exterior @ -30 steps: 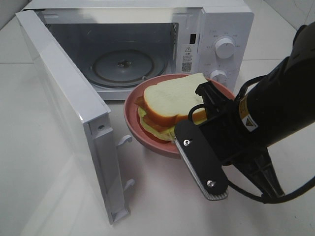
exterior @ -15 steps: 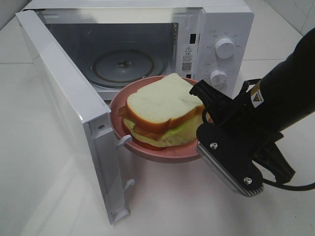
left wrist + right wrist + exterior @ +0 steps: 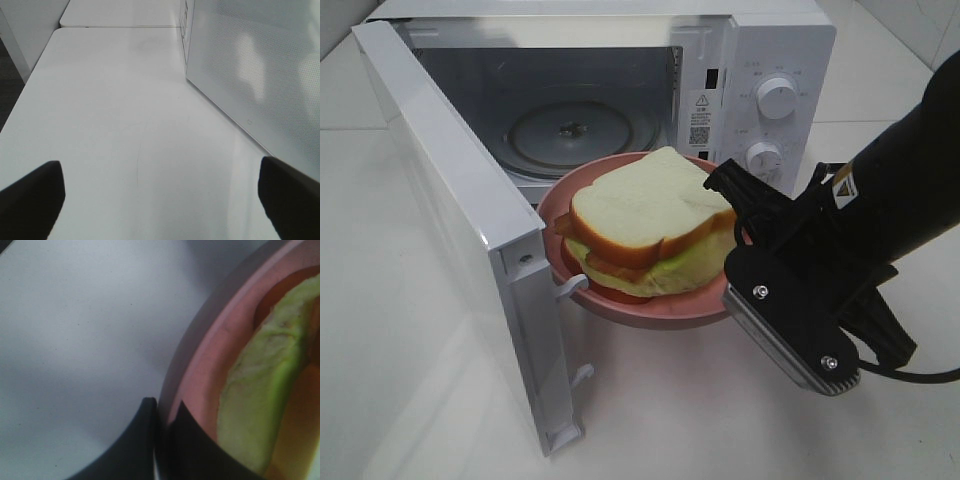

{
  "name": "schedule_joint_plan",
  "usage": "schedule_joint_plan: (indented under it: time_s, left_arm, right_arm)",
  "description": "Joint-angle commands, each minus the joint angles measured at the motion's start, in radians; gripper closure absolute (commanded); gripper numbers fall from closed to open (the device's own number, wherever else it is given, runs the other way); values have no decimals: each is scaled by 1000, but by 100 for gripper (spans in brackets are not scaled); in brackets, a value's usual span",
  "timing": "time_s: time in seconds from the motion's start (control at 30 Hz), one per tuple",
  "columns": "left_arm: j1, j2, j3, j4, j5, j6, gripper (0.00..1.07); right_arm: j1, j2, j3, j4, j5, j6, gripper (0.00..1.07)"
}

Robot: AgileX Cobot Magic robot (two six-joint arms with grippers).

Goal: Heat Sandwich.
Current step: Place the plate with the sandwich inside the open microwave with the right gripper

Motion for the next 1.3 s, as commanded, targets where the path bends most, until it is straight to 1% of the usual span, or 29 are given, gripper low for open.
schedule_joint_plan:
  time_s: [0.03,0.2,0.37,0.53,0.77,0.8,0.93,0.97,1.1,1.3]
  left_arm:
    - [3,-19,-3,0,-9,-6,5]
    - [3,-19,-3,0,-9,-6,5]
    - [3,-19,-3,0,-9,-6,5]
    - [3,-19,-3,0,-9,-6,5]
    - [3,-19,-3,0,-9,-6,5]
    - [3,-19,-3,0,-9,-6,5]
    - [3,-19,-3,0,-9,-6,5]
    - [3,-19,-3,0,-9,-6,5]
    - [3,-19,-3,0,-9,-6,5]
    - [3,-19,-3,0,-9,-6,5]
  right_arm:
    - [1,-7,-2,9,-44,-6,107]
    - [34,-7,-2,9,-70,-4,107]
    - [39,3,-8,10,-89,-4,107]
    - [39,36,-46,10,-88,3,107]
    - [39,118,-124,11,-90,-6,107]
    - [38,139,-147,24,-90,-21,107]
    - [33,172,-179,61,-86,-52,107]
    - [33,172,-179,61,-86,-52,107]
    - [33,230,-244,63,-64,-85,107]
    - [33,271,-295,67,-58,-99,107]
